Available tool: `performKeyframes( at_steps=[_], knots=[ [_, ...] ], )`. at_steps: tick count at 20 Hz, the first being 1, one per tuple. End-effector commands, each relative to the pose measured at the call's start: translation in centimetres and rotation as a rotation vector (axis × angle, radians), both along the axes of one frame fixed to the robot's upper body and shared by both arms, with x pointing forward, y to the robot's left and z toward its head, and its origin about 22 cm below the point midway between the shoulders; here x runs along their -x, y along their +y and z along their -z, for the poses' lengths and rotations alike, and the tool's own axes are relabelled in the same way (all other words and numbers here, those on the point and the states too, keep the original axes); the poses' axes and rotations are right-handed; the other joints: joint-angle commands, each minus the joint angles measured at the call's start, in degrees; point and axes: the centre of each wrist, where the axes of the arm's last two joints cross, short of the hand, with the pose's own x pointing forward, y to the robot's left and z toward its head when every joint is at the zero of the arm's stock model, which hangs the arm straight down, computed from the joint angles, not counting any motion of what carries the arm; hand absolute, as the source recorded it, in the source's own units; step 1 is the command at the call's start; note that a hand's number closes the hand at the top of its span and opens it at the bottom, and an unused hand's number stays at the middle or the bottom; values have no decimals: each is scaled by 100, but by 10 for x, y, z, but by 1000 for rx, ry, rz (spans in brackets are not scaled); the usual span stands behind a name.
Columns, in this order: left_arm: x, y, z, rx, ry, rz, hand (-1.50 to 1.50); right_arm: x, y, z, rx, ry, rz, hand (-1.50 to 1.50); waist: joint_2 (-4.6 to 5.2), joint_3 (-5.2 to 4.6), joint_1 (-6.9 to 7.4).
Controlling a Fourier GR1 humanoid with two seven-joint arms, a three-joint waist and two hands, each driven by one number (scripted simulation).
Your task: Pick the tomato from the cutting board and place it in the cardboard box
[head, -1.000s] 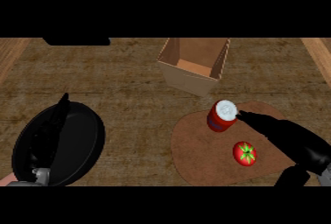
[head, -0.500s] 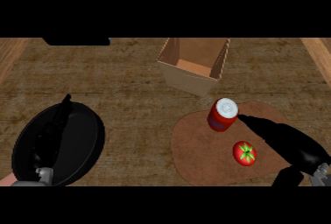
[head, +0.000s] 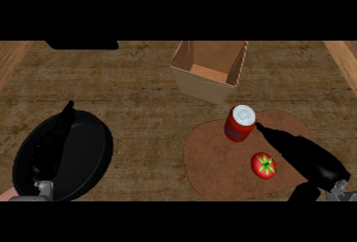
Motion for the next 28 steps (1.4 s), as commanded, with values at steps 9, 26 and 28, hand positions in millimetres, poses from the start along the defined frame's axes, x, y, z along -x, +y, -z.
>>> performKeyframes(
  at_steps=[9,26,28],
  knots=[
    [11,-4,-8,-10,-3,2,0,-11,7,22,-12,12,16,-150,17,10,15],
    [5,-8,-3,5,2,-1,0,-7,4,37,63,-171,-20,150,14,10,7],
    [6,-13,-1,-9,6,-7,0,-7,10,52,64,-199,-29,150,17,10,15]
  ],
)
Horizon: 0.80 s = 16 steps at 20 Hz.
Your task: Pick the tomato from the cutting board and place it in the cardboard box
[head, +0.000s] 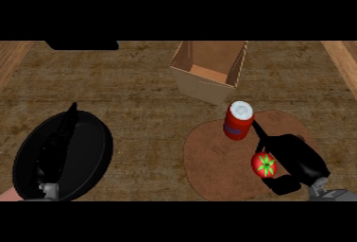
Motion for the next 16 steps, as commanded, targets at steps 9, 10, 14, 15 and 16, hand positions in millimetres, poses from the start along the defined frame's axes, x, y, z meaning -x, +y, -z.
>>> performKeyframes(
  at_steps=[9,10,14,15,16],
  knots=[
    [-5,-15,-3,15,-28,69,0,-85,-84,-52,39,-240,19,150,183,55,376],
    [-15,-7,-10,8,-60,63,0,-87,-103,-59,65,-247,23,150,243,60,422],
    [-13,-14,-3,-9,-36,90,0,-112,-141,-90,64,-309,10,150,252,62,538],
    [-24,-18,-10,11,-48,96,0,-115,-141,-80,94,-344,14,150,281,67,515],
    [-17,-16,-2,7,-30,91,0,-127,-141,-95,78,-372,19,150,243,58,537]
  ],
)
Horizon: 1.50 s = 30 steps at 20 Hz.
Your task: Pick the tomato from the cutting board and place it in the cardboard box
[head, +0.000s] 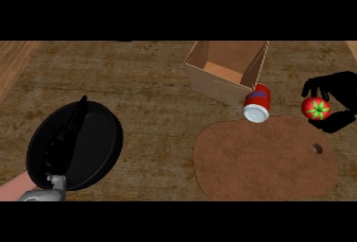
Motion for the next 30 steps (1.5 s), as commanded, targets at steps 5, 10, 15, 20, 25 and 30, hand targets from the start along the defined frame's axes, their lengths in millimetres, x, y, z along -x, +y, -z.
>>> performKeyframes(
  at_steps=[5,10,15,20,25,30],
  knots=[
    [-5,-1,-1,-7,1,4,0,-33,-61,-43,-141,-118,-60,150,-21,1,-31],
    [-7,-1,-11,6,5,-11,0,-55,-44,-65,-493,-153,-268,150,-72,2,-79],
    [-2,10,-6,-5,17,-11,0,-76,-24,-84,-624,-139,-411,150,-88,-12,-134],
    [-3,-15,2,3,22,-22,0,-100,21,-112,-645,-110,-459,150,-103,-18,-198],
    [-4,13,-11,-1,14,-32,0,-116,70,-110,-619,-75,-441,150,-132,-22,-268],
    [12,17,8,-10,25,-52,0,-127,126,-116,-585,-53,-448,150,-143,-25,-288]
  ],
)
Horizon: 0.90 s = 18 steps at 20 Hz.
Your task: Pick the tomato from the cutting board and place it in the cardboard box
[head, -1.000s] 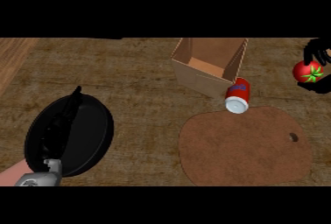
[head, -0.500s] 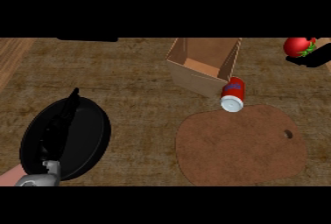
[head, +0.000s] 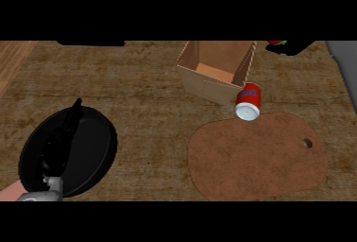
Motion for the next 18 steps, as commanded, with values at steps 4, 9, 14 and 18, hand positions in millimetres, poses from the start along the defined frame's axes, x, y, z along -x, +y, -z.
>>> performKeyframes(
  at_steps=[4,9,14,18],
  knots=[
    [12,-15,7,9,1,3,0,-11,76,18,72,74,-38,150,4,0,10],
    [-12,-6,-20,-2,1,12,0,-11,106,36,122,108,-21,150,24,2,11],
    [5,-4,-2,-3,-2,19,0,-8,122,67,202,149,11,150,38,1,67],
    [-7,-11,-8,6,-15,35,0,-5,147,80,178,239,60,-150,103,1,188]
  ],
)
